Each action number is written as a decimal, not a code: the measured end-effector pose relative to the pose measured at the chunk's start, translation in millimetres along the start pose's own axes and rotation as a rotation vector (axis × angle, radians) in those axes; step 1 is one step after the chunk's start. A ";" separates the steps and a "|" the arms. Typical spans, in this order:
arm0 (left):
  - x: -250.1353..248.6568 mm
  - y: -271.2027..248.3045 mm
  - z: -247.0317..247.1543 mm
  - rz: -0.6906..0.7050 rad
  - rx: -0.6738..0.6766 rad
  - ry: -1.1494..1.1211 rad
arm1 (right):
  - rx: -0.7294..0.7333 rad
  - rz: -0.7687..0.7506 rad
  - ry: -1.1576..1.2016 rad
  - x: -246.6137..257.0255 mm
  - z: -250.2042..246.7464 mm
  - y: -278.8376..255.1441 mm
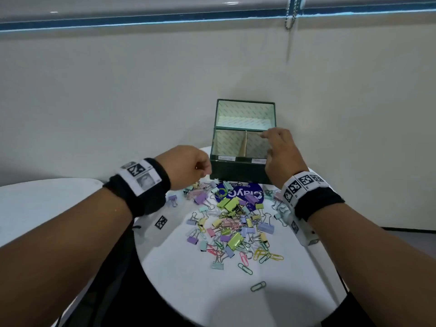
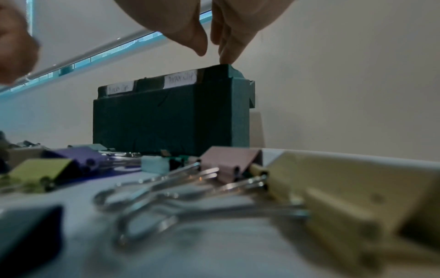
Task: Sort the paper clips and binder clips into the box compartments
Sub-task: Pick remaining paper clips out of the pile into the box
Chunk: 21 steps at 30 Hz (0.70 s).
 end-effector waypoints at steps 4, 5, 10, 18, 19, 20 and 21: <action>26.5 -9.6 25.2 -0.078 0.038 0.121 | 0.010 -0.099 -0.145 14.6 -1.0 -0.8; 30.4 -9.5 32.5 -0.088 0.047 0.121 | 0.054 -0.142 -0.159 22.3 2.4 -1.2; 18.7 -8.1 61.2 0.041 0.071 0.175 | 0.602 -0.153 -0.317 38.5 43.6 -17.4; 23.6 -7.1 36.1 -0.108 -0.143 0.283 | 0.852 0.089 -0.567 7.7 46.3 -35.9; 32.9 -8.8 25.5 -0.184 -0.209 0.304 | 0.834 0.104 -0.536 6.7 45.0 -35.9; 42.4 -10.5 18.1 -0.253 -0.246 0.302 | 0.824 0.113 -0.514 5.9 44.0 -35.9; 50.4 -11.3 15.7 -0.309 -0.242 0.295 | 0.822 0.120 -0.498 5.1 43.5 -36.7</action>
Point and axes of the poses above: each hand's wrist, its own y-axis towards the middle knuckle, its own z-axis out of the palm, x = y × z, the point moved 8 cm from there along y, towards the middle knuckle, and after that the axes turned 9 degrees about -z, right-handed, at the moved point
